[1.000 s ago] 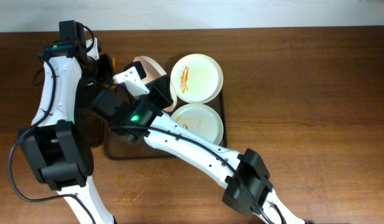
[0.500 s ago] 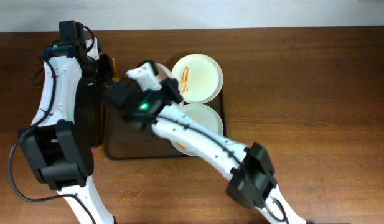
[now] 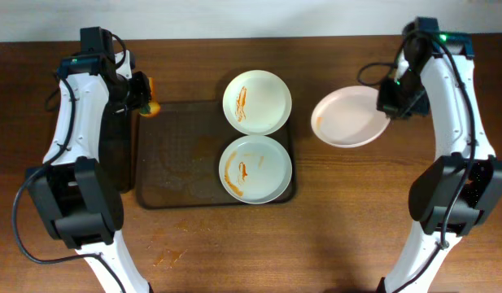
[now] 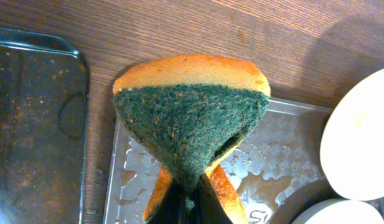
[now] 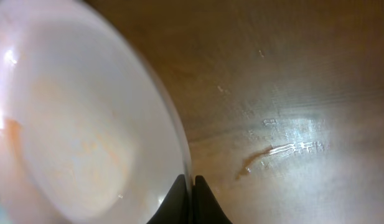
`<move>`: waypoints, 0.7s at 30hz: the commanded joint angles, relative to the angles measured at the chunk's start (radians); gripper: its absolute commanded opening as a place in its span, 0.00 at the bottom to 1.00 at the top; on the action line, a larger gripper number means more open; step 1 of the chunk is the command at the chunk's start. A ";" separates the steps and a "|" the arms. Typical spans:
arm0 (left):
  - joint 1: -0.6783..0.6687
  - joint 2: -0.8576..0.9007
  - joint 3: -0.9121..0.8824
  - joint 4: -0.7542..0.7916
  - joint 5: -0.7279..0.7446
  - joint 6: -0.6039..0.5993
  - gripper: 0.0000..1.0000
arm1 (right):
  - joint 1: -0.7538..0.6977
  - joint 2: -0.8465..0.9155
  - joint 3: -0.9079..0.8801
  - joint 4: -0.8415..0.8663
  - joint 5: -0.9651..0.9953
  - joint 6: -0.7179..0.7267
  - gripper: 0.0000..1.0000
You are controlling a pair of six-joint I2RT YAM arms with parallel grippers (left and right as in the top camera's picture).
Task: Clean dirty plates on tray and stack at the side
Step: 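Lift the cleaned plate with the right gripper and place it right of the tray, then grip the lower plate's rim with the right gripper and pull it left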
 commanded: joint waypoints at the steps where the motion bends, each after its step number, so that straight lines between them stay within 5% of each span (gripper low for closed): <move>1: -0.016 -0.022 0.023 -0.001 0.000 0.001 0.01 | -0.038 -0.022 -0.154 0.075 -0.021 -0.011 0.04; 5: -0.057 -0.022 0.023 -0.002 -0.024 0.001 0.01 | -0.072 -0.022 -0.283 0.152 -0.009 -0.007 0.04; 6: -0.065 -0.022 0.023 -0.002 -0.038 0.001 0.01 | -0.076 -0.022 -0.291 0.154 0.003 -0.007 0.11; 7: -0.076 -0.022 0.023 -0.003 -0.059 0.002 0.01 | -0.079 -0.022 -0.292 0.150 0.008 -0.007 0.48; 9: -0.087 -0.022 0.023 -0.008 -0.089 0.001 0.01 | -0.079 -0.023 -0.283 0.122 -0.007 -0.009 0.64; 16: -0.088 -0.022 0.023 -0.010 -0.089 0.001 0.01 | 0.028 -0.129 -0.184 0.040 -0.365 -0.137 0.59; 21: -0.088 -0.022 0.023 -0.013 -0.089 0.001 0.01 | 0.238 -0.127 -0.252 0.131 -0.307 0.053 0.49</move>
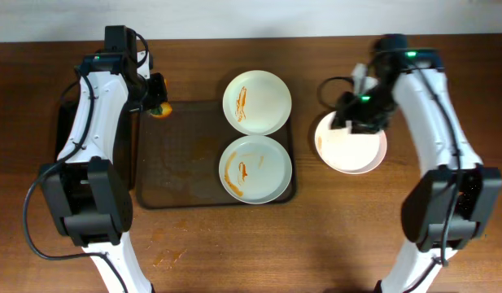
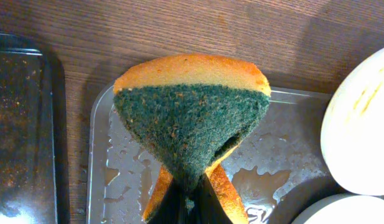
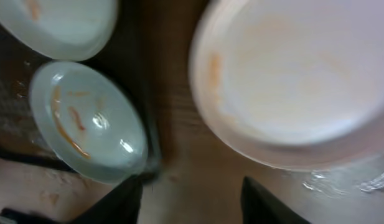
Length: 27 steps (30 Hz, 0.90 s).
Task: Clean dirty plates on tray and stack at the side
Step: 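Grip the lower plate's rim with the right gripper and pull it left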
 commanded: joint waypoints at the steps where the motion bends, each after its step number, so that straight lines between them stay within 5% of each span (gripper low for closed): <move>1: 0.002 -0.022 0.022 -0.005 -0.006 0.001 0.01 | 0.117 -0.007 -0.063 0.046 0.060 0.172 0.48; 9: 0.002 -0.022 0.022 -0.006 -0.006 0.001 0.01 | 0.378 0.002 -0.364 0.302 0.137 0.483 0.29; 20: 0.002 -0.022 0.022 -0.006 -0.006 0.001 0.01 | 0.365 0.068 -0.382 0.339 0.132 0.523 0.28; 23: 0.002 -0.022 0.022 0.000 -0.006 0.001 0.01 | 0.360 0.082 -0.379 0.348 0.088 0.485 0.05; 27: 0.002 -0.022 0.022 0.000 -0.006 0.001 0.01 | 0.401 0.081 -0.302 0.308 0.111 0.426 0.04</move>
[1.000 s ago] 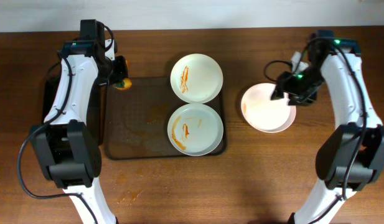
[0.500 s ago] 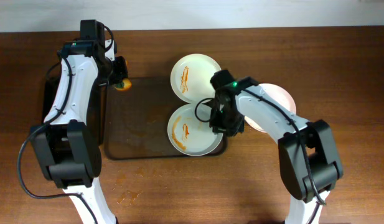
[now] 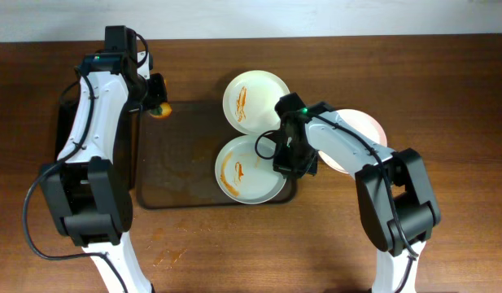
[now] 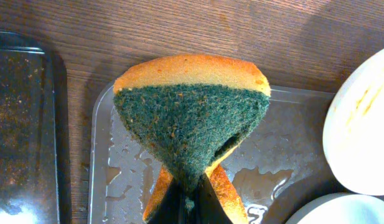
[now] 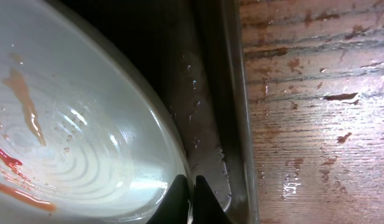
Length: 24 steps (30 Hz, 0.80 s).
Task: Clean dirty plates on tray and stack at the side
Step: 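Grip the lower plate's rim with the right gripper and pull it left, then scrub the held plate with the sponge in the left gripper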
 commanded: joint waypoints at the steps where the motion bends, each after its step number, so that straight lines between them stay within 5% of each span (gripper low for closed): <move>1: 0.002 -0.022 0.022 0.005 0.000 0.001 0.01 | 0.063 0.015 0.093 -0.021 0.029 -0.054 0.04; 11: 0.002 -0.022 0.022 0.002 0.000 0.001 0.01 | 0.256 0.066 0.117 0.278 0.136 0.056 0.04; 14: 0.002 -0.022 0.022 0.000 0.001 0.000 0.01 | 0.241 0.070 0.117 0.290 0.125 0.056 0.24; 16: 0.001 -0.022 0.022 -0.002 0.004 0.000 0.01 | 0.241 0.077 0.117 0.292 0.111 0.056 0.27; 22: 0.001 -0.022 0.020 -0.045 0.004 -0.003 0.01 | 0.243 0.102 0.116 0.278 0.008 0.056 0.26; 24: 0.001 -0.021 0.020 -0.054 0.016 -0.003 0.01 | 0.246 0.124 0.116 0.288 -0.013 0.056 0.16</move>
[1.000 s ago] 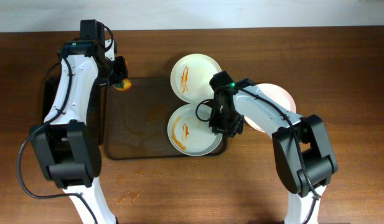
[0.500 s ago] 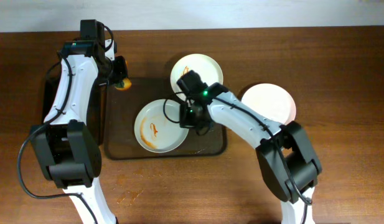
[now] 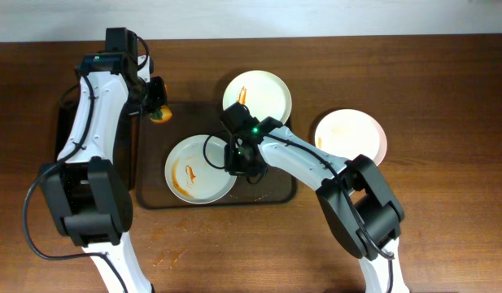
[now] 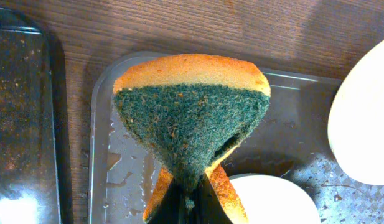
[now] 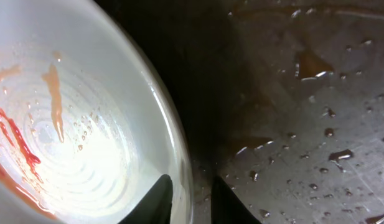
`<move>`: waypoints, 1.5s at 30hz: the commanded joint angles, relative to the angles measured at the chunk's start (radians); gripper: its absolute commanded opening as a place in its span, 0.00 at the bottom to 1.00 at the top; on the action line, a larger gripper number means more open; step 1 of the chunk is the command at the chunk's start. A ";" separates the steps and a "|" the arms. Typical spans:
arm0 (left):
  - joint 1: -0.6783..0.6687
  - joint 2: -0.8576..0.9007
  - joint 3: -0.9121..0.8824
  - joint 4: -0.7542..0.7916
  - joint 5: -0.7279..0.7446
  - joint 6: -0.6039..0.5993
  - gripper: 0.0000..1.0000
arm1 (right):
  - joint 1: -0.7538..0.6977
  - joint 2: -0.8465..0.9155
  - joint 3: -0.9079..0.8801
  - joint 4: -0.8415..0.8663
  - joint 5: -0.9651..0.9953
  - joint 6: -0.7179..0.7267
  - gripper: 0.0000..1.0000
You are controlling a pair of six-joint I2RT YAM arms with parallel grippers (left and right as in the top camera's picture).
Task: Clean dirty plates on tray and stack at the side
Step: 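Scrub the held plate with the sponge in the left gripper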
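A dark tray [image 3: 157, 185] holds a white plate with red smears [image 3: 198, 168] in its left-middle part. A second smeared plate [image 3: 257, 99] sits at the tray's far right corner. My right gripper [image 5: 192, 202] is open, its fingers either side of the smeared plate's [image 5: 73, 124] right rim. In the overhead view the right gripper [image 3: 238, 159] is at that rim. My left gripper [image 4: 188, 202] is shut on a folded green-and-orange sponge [image 4: 192, 118], over the tray's far left corner. The sponge [image 3: 159, 111] also shows from overhead.
A pale pink plate [image 3: 350, 138] lies on the wooden table to the right of the tray. A second dark tray [image 4: 20, 124] lies left of the main one, under my left arm. The main tray's floor [image 5: 304, 112] is wet.
The smeared plate was at the tray's right side and is now left of the middle. My right gripper, then shut on its rim, is now open around it. The sponge is slightly further over the tray.
My right gripper first held the pink plate above the table on the right. Then that plate lay on the table with the gripper open over it. Later the gripper was shut on the near tray plate's rim; now that plate lies further left. The left gripper has kept the sponge.
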 commanded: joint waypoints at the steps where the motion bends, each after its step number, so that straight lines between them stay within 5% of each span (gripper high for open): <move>1: -0.002 -0.021 0.020 -0.013 0.015 -0.003 0.01 | 0.000 0.039 0.012 0.019 -0.051 0.004 0.16; 3: -0.016 -0.021 0.020 -0.024 0.015 -0.002 0.01 | -0.026 0.040 0.012 0.045 -0.055 0.026 0.04; 12: -0.033 -0.021 -0.055 -0.158 0.100 0.087 0.01 | -0.059 0.059 0.012 0.172 -0.057 0.071 0.04; 20: -0.162 -0.021 -0.439 0.084 -0.018 -0.018 0.01 | -0.060 0.059 0.012 0.183 -0.072 0.067 0.04; 24: -0.243 -0.021 -0.517 0.101 -0.013 -0.005 0.01 | -0.060 0.059 0.012 0.183 -0.072 0.067 0.04; 28: -0.232 -0.021 -0.517 0.317 -0.024 0.019 0.01 | -0.060 0.059 0.011 0.179 -0.072 0.067 0.04; 33: -0.151 -0.021 -0.516 0.315 -0.320 -0.255 0.01 | -0.060 0.059 0.011 0.172 -0.073 0.051 0.04; 36: -0.131 -0.021 -0.516 0.243 -0.117 -0.175 0.01 | -0.060 0.059 0.011 0.171 -0.076 0.051 0.04; 39: -0.131 -0.021 -0.515 0.285 0.384 0.179 0.01 | -0.055 0.059 0.011 0.167 -0.076 0.051 0.04; 42: -0.131 -0.021 -0.515 0.401 0.393 0.176 0.01 | -0.055 0.059 0.011 0.167 -0.076 0.051 0.04; 45: -0.131 -0.021 -0.515 0.443 0.132 0.002 0.01 | -0.055 0.059 0.011 0.167 -0.076 0.051 0.04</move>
